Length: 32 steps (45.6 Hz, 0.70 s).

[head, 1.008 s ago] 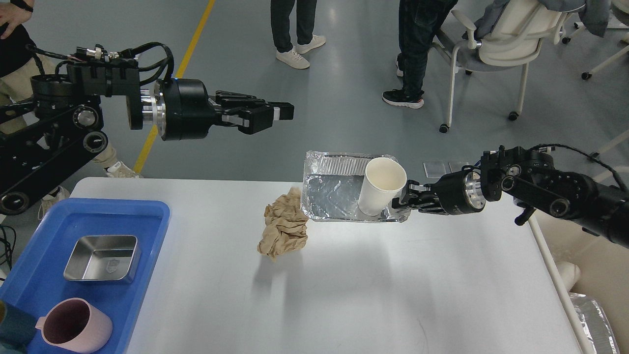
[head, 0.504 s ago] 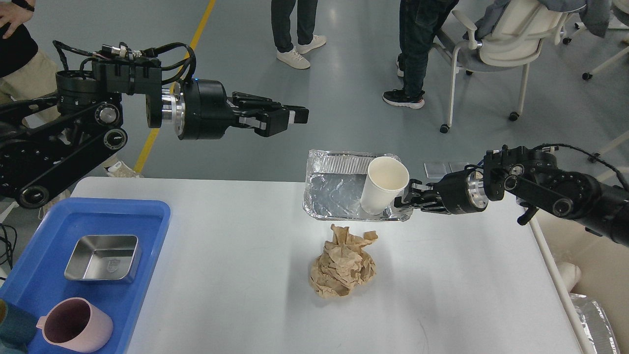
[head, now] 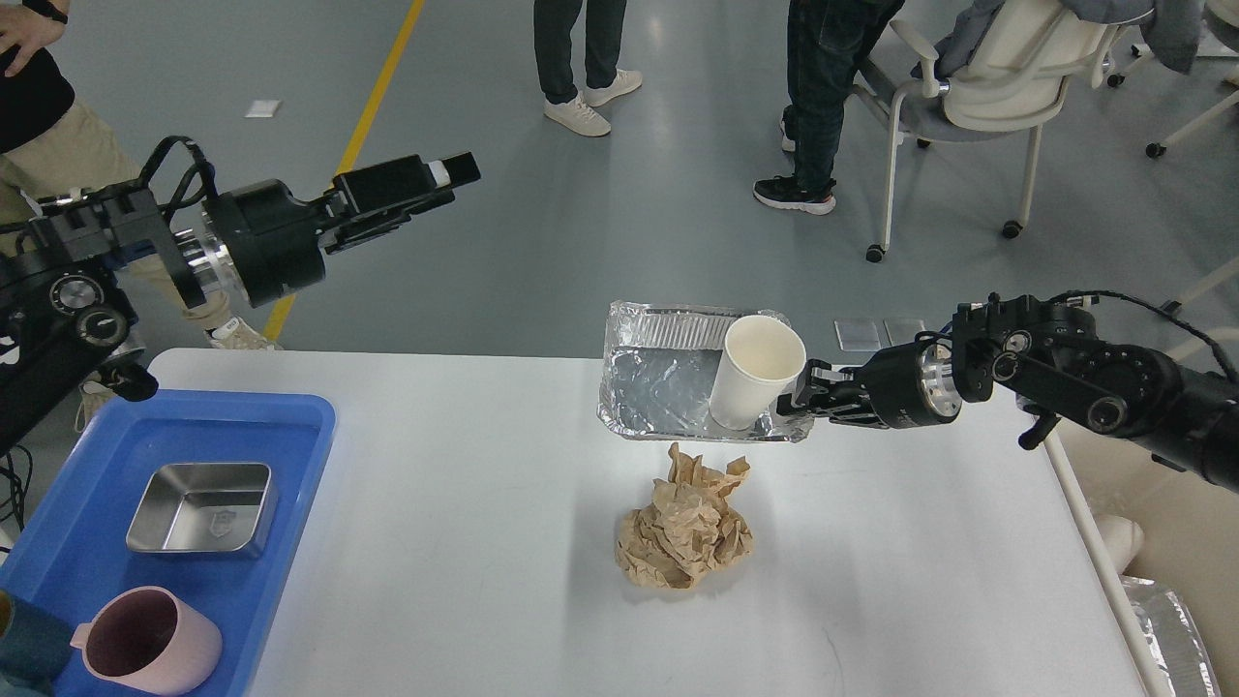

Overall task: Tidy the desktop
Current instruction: 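Withdraw the open left gripper back over the blue tray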

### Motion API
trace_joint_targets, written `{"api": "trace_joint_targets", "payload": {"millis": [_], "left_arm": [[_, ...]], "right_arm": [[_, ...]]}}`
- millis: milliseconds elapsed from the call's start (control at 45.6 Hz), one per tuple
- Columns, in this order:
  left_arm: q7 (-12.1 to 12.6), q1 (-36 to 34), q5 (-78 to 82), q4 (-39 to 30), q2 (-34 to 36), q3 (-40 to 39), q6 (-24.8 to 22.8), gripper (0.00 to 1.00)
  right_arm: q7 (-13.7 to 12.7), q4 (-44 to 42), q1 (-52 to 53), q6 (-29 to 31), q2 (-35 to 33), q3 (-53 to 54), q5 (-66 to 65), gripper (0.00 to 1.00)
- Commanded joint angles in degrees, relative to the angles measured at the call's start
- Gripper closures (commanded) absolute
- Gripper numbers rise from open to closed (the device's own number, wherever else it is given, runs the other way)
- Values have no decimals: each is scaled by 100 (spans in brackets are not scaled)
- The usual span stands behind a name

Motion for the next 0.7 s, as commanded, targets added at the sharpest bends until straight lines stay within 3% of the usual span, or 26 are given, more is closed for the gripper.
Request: {"api": "trace_joint_targets", "payload": {"millis": [0,219,373,680], "left_arm": [[479,745,-764,5,3,-592,241,13],[1050,1879,-1169,-83,82,-1392,663,8],[1446,2652,-1169,-460,591,-1489,883,8],[1499,4041,-1546,-1349,2524,-1639,909,7]], "right_arm": [[0,0,9,6,-6,-1,1,100],[-9,0,0,6,-15,-9,1,100],[0,0,0,6,-50,-9,1,100],[0,-8,-26,6,-33,-9,1,100]]}}
